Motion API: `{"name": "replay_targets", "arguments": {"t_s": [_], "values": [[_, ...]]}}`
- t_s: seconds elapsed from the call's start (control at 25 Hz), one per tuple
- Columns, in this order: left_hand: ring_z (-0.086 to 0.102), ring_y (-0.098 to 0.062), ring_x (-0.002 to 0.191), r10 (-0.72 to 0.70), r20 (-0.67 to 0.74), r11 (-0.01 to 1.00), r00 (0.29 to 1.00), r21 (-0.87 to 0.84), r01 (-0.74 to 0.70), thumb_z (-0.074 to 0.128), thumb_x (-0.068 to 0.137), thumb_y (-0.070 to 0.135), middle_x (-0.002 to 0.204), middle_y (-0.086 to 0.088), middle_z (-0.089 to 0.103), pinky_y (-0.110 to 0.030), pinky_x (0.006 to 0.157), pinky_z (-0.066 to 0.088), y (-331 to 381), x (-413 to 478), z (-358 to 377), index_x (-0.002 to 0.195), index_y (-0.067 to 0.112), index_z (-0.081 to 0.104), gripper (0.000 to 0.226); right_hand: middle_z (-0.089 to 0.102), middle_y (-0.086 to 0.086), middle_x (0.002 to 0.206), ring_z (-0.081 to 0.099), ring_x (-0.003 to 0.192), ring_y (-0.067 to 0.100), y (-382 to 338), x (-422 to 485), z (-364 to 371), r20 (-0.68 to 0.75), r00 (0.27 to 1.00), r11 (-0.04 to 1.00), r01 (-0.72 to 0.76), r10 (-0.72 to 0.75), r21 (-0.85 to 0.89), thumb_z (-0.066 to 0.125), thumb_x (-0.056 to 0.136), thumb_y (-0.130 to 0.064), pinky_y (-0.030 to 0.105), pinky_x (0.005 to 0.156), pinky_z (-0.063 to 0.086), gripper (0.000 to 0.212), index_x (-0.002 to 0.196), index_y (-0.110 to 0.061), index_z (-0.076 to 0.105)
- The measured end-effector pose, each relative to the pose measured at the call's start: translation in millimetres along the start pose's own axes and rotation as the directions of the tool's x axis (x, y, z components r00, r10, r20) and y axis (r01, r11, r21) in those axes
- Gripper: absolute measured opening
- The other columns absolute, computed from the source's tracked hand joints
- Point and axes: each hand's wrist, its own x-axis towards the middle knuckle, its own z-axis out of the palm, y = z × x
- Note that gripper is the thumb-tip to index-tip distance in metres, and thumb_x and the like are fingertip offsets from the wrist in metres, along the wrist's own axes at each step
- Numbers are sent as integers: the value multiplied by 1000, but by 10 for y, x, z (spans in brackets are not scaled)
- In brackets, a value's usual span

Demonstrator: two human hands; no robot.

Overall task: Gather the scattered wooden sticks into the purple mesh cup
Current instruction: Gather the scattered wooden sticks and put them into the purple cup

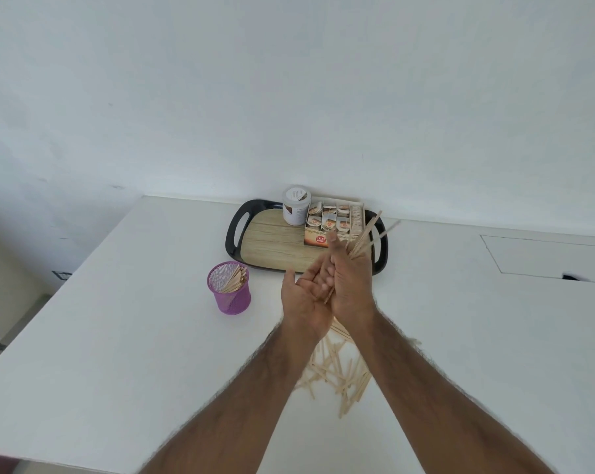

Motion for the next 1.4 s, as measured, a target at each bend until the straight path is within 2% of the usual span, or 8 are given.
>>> {"name": "replay_targets", "arguments": {"t_s": [0.16,0.28,0.56,0.8,0.96,1.08,1.2,1.4], "values": [[77,-21,90,-1,-13,1000,1000,21,2,27,108,50,94,-12,79,-33,79,58,18,-45,69,93,4,83,74,46,12,56,46,49,19,67,-99,122,-5,1000,1000,-5,5,16,80,87,-22,36,65,56,32,62,-14,61],[74,-21,102,12,-65,998,998,59,-8,33,108,43,107,-9,78,-35,83,55,23,-43,75,90,11,84,63,48,2,52,47,49,9,64,-114,137,10,996,994,87,-86,-61,74,92,-14,27,55,49,43,54,-18,55],[62,-16,66,11,-61,1000,998,-26,-12,39,109,31,61,-1,51,-29,76,56,7,-91,10,60,15,52,53,48,7,51,43,42,10,148,-182,109,12,995,971,101,-101,-215,68,96,-25,24,52,41,44,59,-11,52],[76,-25,97,5,12,997,1000,-77,-4,38,109,30,106,-14,76,-35,77,62,0,-159,30,102,4,75,45,57,6,57,51,50,13,125,-106,99,38,993,991,115,-113,-65,78,83,-30,25,51,46,30,67,-10,62],[68,-27,117,-2,-1,1000,1000,18,2,46,105,27,115,-14,70,-38,104,53,43,-157,85,121,4,67,34,51,30,61,51,57,26,207,-92,94,15,989,944,144,-146,-297,74,85,-40,41,61,54,50,65,2,55],[63,-28,126,-17,3,999,1000,41,17,38,109,29,115,-17,70,-39,112,46,48,-119,73,123,1,65,41,63,16,62,64,61,21,180,-73,39,74,950,782,293,-304,-550,60,92,-47,41,70,57,53,60,-4,58],[74,-23,92,9,-66,932,998,362,16,36,110,26,98,-14,76,-34,80,60,20,-100,22,114,1,67,40,74,-2,79,70,93,1,112,-42,-69,37,936,760,308,-351,-573,53,99,-39,31,85,50,51,58,-8,58],[31,-11,46,146,-58,656,988,753,-53,53,103,44,56,1,40,-24,43,25,-57,-140,-4,79,14,58,39,77,0,83,70,76,9,149,-52,-145,-55,987,903,116,-152,-414,52,104,-42,27,68,54,50,82,-1,70]]}}
